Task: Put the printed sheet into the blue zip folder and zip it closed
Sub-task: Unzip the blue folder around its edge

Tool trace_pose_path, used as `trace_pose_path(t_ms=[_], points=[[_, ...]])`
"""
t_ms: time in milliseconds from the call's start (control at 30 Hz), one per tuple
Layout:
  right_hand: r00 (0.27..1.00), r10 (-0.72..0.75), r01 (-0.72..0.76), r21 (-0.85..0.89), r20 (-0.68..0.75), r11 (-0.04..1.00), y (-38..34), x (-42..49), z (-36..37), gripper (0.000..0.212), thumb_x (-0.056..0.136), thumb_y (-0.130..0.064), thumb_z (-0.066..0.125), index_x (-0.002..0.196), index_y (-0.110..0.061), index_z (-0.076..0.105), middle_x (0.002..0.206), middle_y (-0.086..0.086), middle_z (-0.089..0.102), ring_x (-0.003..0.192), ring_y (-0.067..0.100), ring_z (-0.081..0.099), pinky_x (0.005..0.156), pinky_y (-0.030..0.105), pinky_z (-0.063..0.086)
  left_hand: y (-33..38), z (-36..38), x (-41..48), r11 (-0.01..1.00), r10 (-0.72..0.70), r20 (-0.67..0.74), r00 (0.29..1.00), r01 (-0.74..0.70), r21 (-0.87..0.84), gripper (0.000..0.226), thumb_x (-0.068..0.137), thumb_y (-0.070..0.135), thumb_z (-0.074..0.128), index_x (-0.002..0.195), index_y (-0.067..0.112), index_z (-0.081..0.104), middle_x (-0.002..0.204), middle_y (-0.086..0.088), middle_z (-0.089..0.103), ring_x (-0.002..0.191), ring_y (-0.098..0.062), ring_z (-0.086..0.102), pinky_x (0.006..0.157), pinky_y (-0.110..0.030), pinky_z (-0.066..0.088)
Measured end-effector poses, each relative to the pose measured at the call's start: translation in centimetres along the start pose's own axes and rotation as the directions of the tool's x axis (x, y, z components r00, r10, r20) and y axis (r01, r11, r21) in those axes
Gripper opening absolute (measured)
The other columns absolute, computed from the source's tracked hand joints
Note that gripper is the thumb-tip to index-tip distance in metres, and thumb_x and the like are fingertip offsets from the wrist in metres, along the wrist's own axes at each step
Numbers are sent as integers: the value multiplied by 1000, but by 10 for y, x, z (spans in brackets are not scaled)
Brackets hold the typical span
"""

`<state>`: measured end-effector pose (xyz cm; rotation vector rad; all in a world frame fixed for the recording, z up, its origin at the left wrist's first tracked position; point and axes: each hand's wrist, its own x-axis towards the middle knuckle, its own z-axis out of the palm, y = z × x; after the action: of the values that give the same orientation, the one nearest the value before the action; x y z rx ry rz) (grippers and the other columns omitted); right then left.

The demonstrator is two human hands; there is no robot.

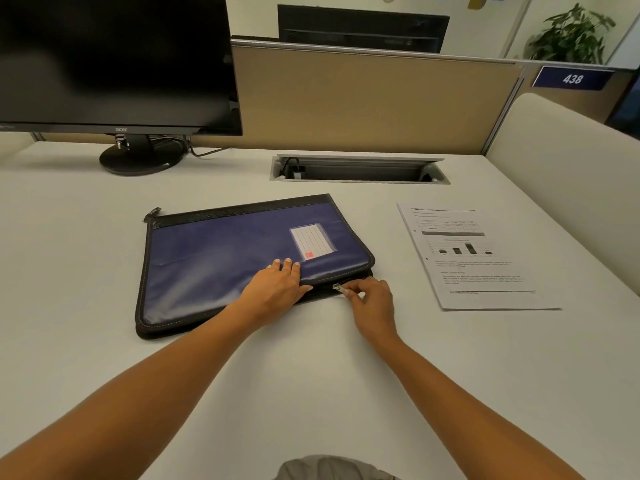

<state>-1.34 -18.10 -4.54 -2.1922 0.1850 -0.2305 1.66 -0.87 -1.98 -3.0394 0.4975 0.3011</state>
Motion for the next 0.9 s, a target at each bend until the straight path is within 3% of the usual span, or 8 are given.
trace_pose_path(t_ms=[233,433,600,700,900], points=[[992,-86,88,-21,89,996,-10,-11,23,19,88,-18,58,103,-10,66,109,11,62,94,12,47,86,21,42,3,0,2,999,-22,-8,1000,22,-31,63,96,46,25,144,6,17,152,-17,25,138,-33,26,110,-41,30],[991,-93,99,-71,92,992,-6,-4,17,19,88,-21,58,103,-13,65,113,10,59,89,8,43,82,21,41,-4,1,-3,995,-5,-130,991,-8,-100,64,92,51,36,143,13,25,151,-10,30,138,-27,30,108,-38,33],[995,-81,87,-107,54,990,-4,7,5,17,88,-22,59,101,-12,64,111,8,59,90,9,44,78,21,40,-24,3,-17,973,123,-138,983,-147,-179,65,91,49,42,145,22,19,155,0,20,143,-16,16,115,-33,17],[998,-63,65,-126,19,990,1,17,-8,16,88,-22,58,99,-12,64,110,9,60,95,13,46,75,23,37,-34,2,-22,973,182,-102,978,-194,-128,67,90,53,40,146,25,14,156,2,14,144,-16,9,117,-39,8],[998,6,-16,-166,-62,986,7,41,-27,20,89,-24,56,103,-11,64,113,12,57,87,12,42,77,25,39,-21,-1,-21,998,48,-57,997,-50,-44,79,86,63,38,146,16,17,155,-8,18,142,-28,17,113,-51,20]])
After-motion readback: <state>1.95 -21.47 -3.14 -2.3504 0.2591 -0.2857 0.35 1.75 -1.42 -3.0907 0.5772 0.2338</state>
